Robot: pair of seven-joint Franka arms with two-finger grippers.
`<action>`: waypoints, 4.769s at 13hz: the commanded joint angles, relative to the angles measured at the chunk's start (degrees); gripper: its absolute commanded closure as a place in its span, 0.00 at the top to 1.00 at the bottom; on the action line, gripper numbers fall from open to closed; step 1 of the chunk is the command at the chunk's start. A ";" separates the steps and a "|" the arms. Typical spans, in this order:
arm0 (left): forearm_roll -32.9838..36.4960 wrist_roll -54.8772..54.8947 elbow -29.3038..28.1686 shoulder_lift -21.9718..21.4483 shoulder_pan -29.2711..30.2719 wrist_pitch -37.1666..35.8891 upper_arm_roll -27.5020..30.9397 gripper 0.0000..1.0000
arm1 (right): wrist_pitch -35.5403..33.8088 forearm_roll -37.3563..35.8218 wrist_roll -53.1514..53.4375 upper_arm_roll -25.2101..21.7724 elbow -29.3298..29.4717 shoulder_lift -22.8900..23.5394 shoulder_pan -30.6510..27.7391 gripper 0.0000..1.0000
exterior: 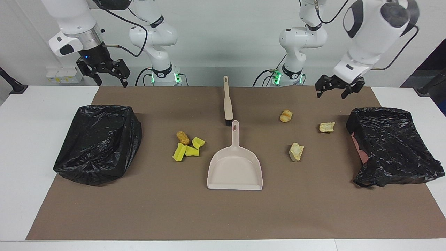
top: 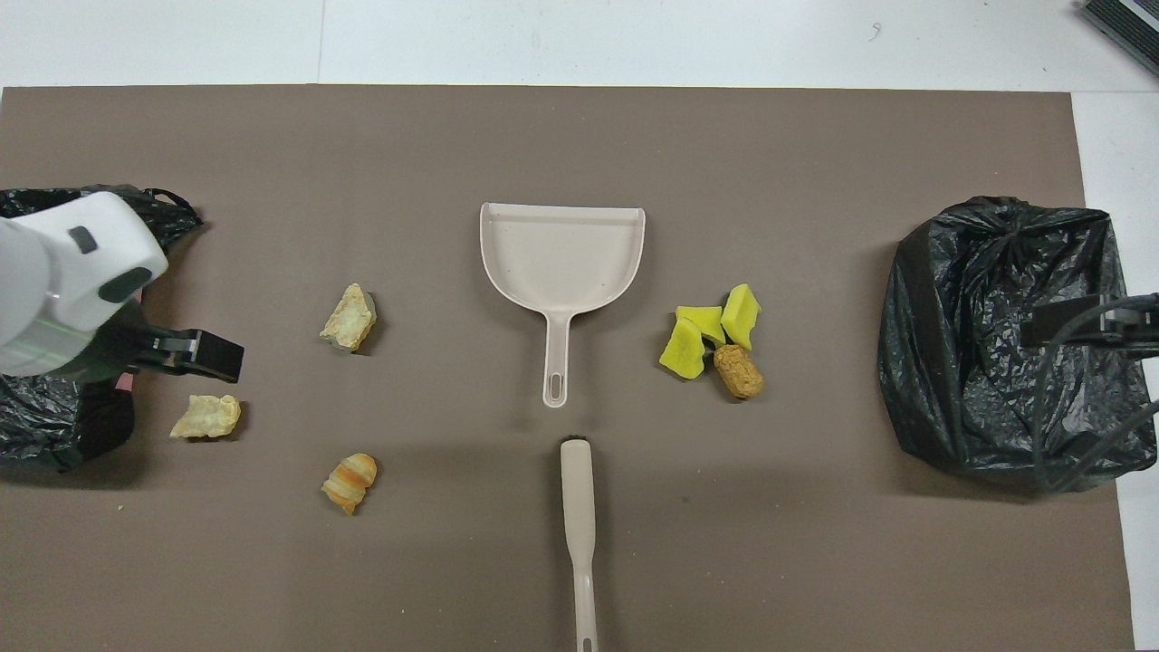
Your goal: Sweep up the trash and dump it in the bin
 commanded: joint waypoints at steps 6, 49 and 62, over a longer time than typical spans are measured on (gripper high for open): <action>-5.57 -11.94 -19.94 -7.99 -18.44 15.28 0.68 1.00 | -0.06 0.20 -1.62 0.13 -1.52 -1.36 -0.92 1.00; 1.44 -27.35 -23.73 -2.45 -2.14 18.02 1.38 0.00 | 9.15 0.82 20.75 1.89 -4.34 4.95 16.63 1.00; 9.01 -22.69 -26.54 -6.05 10.09 12.83 1.38 0.00 | 37.98 2.32 46.46 2.15 -0.99 30.53 36.70 1.00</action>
